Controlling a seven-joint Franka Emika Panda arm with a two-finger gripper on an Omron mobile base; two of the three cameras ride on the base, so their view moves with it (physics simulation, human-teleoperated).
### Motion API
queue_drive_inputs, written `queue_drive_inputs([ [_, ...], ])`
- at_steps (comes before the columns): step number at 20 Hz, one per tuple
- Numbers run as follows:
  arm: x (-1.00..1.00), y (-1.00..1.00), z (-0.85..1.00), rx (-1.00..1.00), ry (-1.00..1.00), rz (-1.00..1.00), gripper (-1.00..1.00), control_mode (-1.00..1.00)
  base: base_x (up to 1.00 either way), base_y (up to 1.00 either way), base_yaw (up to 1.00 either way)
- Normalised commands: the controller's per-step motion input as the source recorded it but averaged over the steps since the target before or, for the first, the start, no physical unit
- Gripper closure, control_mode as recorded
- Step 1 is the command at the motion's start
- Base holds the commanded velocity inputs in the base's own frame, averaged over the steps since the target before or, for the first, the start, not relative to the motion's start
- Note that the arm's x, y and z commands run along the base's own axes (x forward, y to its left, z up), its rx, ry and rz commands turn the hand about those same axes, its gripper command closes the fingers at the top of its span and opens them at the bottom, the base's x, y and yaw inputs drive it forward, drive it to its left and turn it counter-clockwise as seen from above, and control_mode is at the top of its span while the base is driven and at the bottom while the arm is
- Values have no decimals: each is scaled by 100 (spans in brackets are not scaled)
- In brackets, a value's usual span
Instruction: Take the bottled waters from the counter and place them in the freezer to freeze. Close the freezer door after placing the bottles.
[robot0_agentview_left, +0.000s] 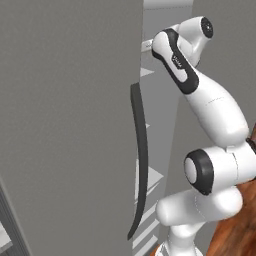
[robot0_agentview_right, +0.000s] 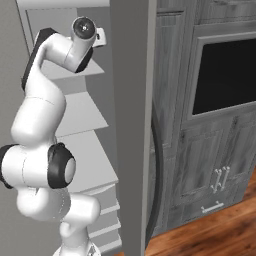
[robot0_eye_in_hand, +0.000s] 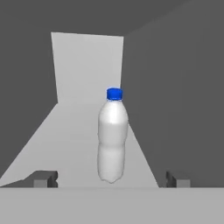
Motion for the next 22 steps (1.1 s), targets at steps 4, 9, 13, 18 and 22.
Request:
queue_drive_inputs([
  [4,-100,-33,18,0,-10,-8,-100,-100,0,0,0],
  [9,-100,-14,6,0,-20,-11,-100,-100,0,0,0],
  [13,-100,-17,4,5,-6,-19,-100,-100,0,0,0],
  [18,-95,-25,0,3,5,-17,-100,-100,0,0,0],
  [22,-60,-3,3,-1,37,-23,-100,-100,0,0,0],
])
